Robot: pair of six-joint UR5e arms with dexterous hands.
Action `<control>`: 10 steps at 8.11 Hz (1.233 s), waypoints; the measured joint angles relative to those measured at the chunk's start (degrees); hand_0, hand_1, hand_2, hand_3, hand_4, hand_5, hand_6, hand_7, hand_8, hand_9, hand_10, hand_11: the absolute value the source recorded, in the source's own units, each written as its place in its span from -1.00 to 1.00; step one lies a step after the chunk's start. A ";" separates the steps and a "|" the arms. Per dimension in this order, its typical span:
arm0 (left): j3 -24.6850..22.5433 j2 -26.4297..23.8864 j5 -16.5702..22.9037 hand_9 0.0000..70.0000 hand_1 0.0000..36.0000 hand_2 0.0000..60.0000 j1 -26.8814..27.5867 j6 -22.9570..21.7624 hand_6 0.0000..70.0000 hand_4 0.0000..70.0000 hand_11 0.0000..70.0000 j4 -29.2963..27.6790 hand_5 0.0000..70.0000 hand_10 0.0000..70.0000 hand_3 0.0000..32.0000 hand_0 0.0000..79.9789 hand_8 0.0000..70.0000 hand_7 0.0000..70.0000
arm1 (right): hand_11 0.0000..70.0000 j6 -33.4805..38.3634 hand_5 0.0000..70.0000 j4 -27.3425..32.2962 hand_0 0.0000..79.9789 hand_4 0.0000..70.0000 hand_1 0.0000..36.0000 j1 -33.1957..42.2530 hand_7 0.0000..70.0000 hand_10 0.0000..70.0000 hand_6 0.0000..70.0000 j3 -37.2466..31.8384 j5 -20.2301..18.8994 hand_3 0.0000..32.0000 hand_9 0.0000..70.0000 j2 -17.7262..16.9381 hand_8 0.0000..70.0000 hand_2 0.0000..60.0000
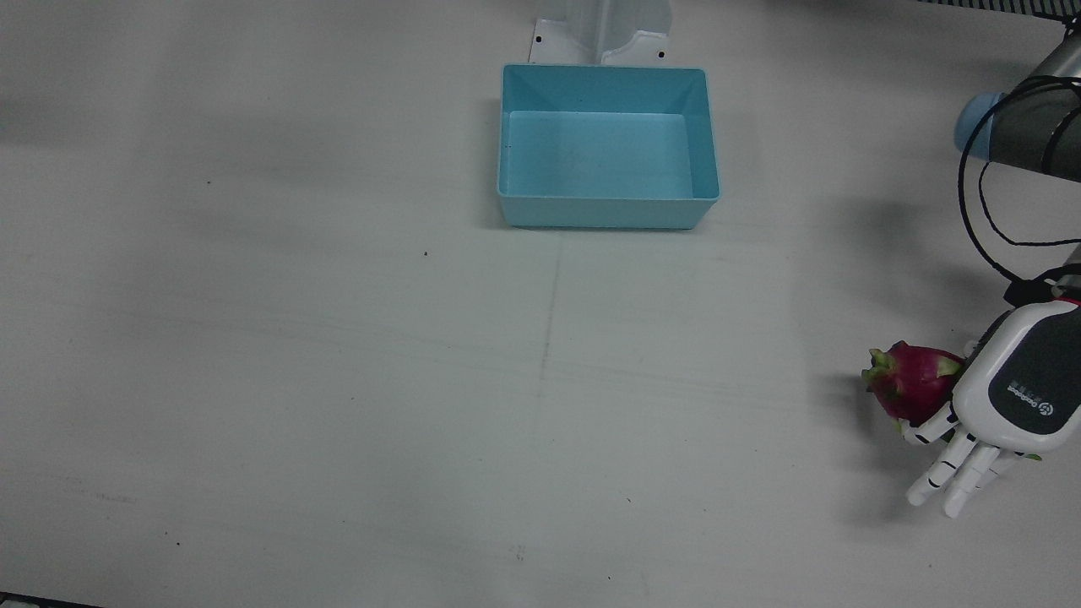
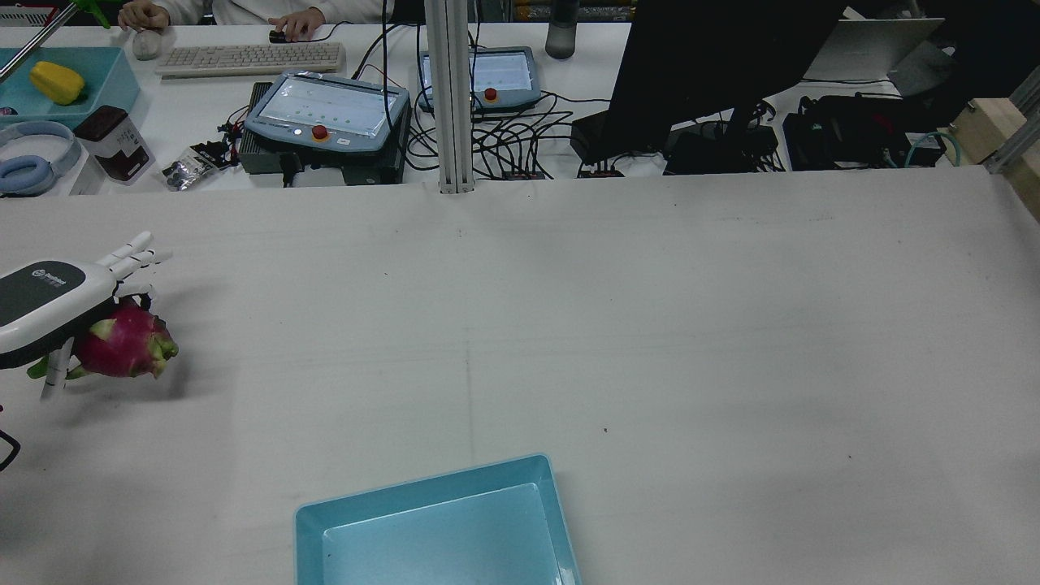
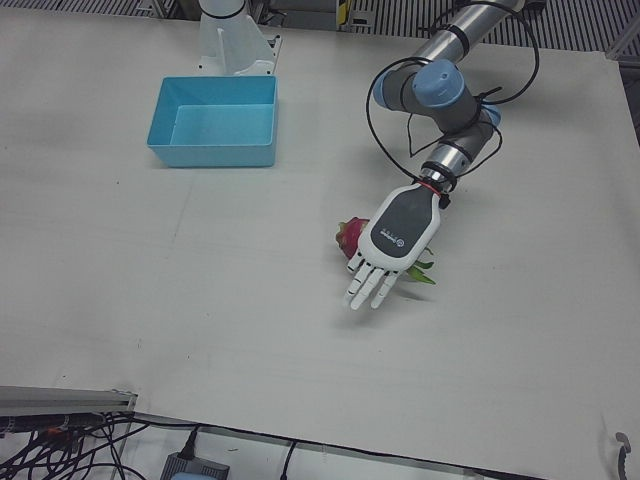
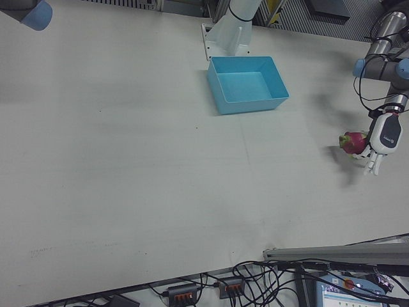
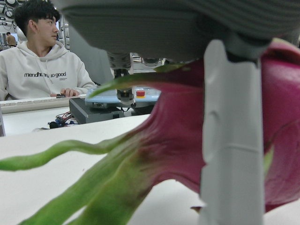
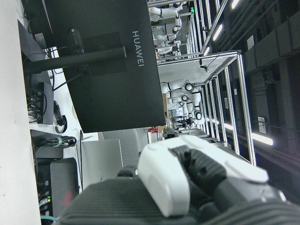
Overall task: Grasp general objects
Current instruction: 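Lift the dragon fruit up off the table with the left hand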
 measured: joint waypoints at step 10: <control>-19.56 -13.23 0.11 0.29 -0.10 1.00 -13.33 -38.98 -0.17 -0.25 0.47 15.33 1.00 0.03 -1.00 -0.01 -0.28 1.00 | -1.00 0.00 -1.00 0.00 -1.00 -1.00 -1.00 0.00 -1.00 -1.00 -1.00 0.09 0.00 -1.00 -1.00 0.00 -1.00 -1.00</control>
